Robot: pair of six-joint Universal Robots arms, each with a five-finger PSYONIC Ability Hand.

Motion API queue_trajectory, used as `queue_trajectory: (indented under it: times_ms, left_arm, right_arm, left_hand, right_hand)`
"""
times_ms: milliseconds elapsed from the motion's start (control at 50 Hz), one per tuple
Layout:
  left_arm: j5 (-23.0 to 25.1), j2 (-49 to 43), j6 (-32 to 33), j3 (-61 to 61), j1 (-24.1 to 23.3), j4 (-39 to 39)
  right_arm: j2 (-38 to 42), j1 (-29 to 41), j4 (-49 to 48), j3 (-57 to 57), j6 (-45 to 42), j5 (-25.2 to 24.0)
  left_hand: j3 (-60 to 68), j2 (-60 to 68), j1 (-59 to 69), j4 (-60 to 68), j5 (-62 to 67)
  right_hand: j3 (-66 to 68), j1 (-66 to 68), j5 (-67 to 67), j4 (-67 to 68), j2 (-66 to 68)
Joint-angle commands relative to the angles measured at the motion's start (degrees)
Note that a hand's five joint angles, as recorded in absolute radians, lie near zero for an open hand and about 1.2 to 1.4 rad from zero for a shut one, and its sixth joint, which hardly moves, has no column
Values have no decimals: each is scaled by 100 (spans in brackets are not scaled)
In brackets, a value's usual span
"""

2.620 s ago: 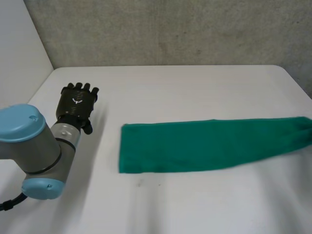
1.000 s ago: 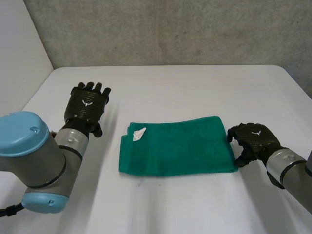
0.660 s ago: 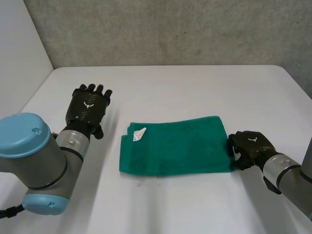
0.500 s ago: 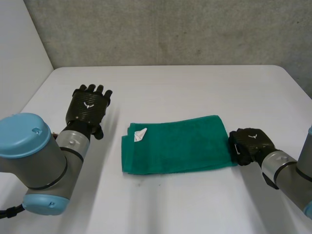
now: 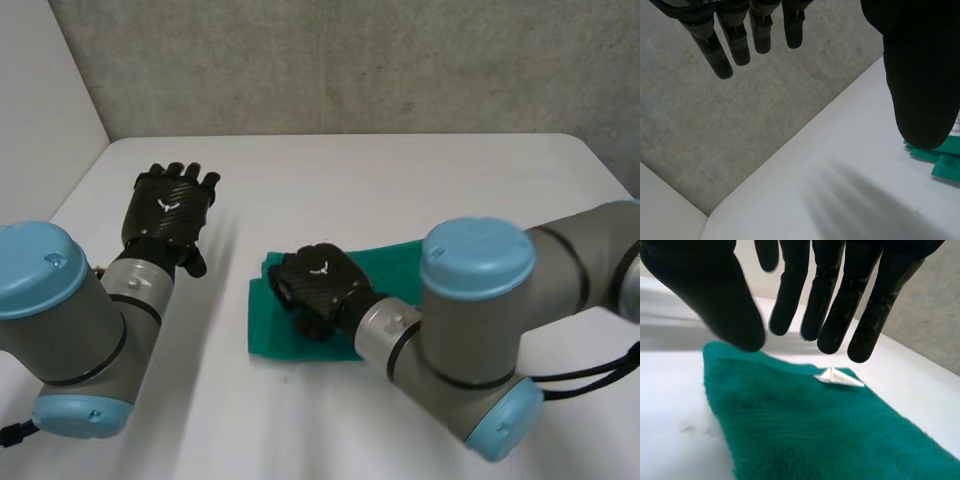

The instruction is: Fold the towel.

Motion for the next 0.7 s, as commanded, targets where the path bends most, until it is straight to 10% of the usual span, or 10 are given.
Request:
queue_trajectory:
  times_ms: [20,300,560,700]
  left_arm:
    - [-28,-6,-110,0,-11,-117]
    - [-11,-33,-119,-88,-46,-117]
    - [-37,-103,-119,-106,-64,-109]
    - [-37,-103,-110,-106,-81,-109]
  right_arm:
    - [-497,-777,-633,799,-87,1197]
    - [-1341,-2948,-949,3066,-209,-183]
    - [-1245,-3275,-1363,3340,-711,-174]
    - [-1157,-3284,-1468,3332,-711,-166]
  left_hand:
    - [-222,-161,-101,-162,-264]
    - [-222,-161,-101,-162,-264]
    - [-222,-161,-101,-162,-264]
    - [-222,-161,-101,-162,-264]
  right_hand:
    - [-2076,-1185,-2146,-2088,-2052]
    - [-2434,-1543,-2504,-2446,-2411]
    - [-1357,-466,-1427,-1370,-1334]
    - [2136,3028,2066,2124,2160]
